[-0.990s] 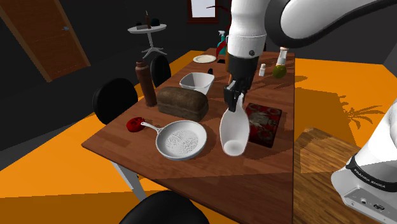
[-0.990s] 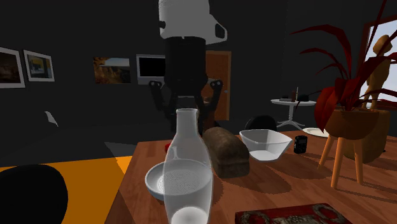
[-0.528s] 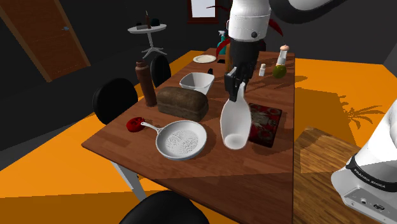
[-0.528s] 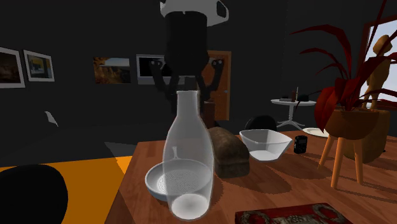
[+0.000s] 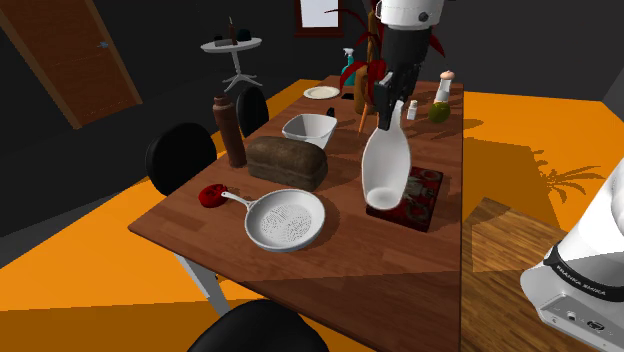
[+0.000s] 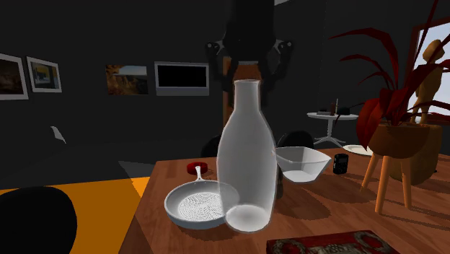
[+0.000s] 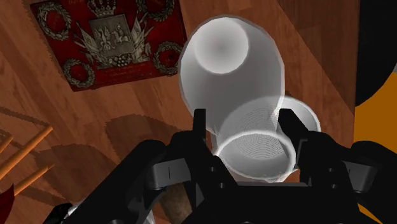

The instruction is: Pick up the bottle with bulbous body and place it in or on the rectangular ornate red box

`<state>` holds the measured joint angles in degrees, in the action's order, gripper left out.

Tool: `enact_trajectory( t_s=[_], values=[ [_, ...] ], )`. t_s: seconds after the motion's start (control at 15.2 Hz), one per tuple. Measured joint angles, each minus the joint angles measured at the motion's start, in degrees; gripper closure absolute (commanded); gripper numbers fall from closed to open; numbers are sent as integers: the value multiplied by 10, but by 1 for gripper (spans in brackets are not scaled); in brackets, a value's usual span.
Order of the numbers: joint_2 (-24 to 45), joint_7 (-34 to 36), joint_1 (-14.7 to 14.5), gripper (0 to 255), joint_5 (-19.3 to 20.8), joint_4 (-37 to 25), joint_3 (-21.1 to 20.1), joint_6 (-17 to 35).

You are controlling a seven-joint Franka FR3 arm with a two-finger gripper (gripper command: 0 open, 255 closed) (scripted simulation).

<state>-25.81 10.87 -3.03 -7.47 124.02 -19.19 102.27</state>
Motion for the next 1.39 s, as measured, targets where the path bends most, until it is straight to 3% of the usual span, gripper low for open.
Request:
enact_trajectory(
  t_s=[0.59,1.06,1.39],
  values=[
    [-22,-120,39,255,32,-30,97,-59],
    [4,-208,70,255,61,-95,166,-101],
    [-3,-224,74,255,65,-61,177,-76]
  ],
)
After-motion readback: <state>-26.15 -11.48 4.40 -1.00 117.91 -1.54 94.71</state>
